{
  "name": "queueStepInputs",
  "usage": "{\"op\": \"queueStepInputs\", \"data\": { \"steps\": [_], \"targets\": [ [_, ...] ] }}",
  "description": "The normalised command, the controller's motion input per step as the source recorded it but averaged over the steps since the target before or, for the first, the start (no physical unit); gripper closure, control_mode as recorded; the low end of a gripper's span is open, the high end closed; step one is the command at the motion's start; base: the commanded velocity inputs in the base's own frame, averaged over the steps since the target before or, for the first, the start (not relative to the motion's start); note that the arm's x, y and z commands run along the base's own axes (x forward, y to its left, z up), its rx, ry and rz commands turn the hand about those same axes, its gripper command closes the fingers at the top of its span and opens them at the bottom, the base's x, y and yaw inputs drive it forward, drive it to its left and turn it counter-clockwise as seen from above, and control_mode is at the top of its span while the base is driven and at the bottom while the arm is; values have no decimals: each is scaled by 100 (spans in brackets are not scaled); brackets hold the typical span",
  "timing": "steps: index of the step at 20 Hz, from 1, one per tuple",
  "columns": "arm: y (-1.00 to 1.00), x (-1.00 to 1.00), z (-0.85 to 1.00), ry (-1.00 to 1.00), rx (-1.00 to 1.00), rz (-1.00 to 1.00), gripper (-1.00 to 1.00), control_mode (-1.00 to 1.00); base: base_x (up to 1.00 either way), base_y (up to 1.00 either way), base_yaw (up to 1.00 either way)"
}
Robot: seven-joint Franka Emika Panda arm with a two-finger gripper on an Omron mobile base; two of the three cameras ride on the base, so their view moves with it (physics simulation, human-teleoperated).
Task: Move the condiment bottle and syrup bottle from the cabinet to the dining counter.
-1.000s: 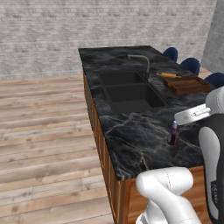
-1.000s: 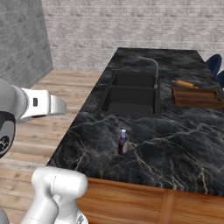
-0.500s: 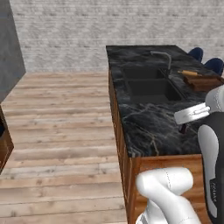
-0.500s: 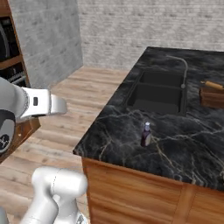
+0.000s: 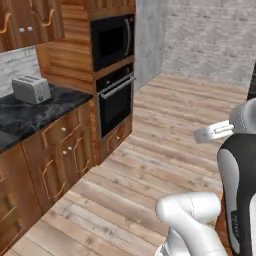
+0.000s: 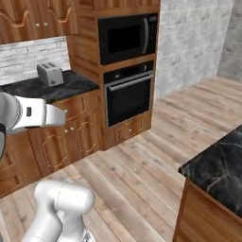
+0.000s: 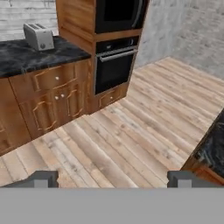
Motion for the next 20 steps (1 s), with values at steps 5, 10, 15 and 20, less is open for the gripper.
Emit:
{"op": "queueStepInputs", "data": {
  "steps": [5, 10, 15, 20],
  "targets": [
    [0, 0, 0, 0, 0, 0, -100, 100, -12, 27, 100],
    [0, 0, 0, 0, 0, 0, -100, 100, 1, 49, 94],
    [0, 0, 0, 0, 0, 0, -100, 100, 42, 54, 50],
    [0, 0, 0, 0, 0, 0, -100, 100, 40, 67, 4]
  ]
}}
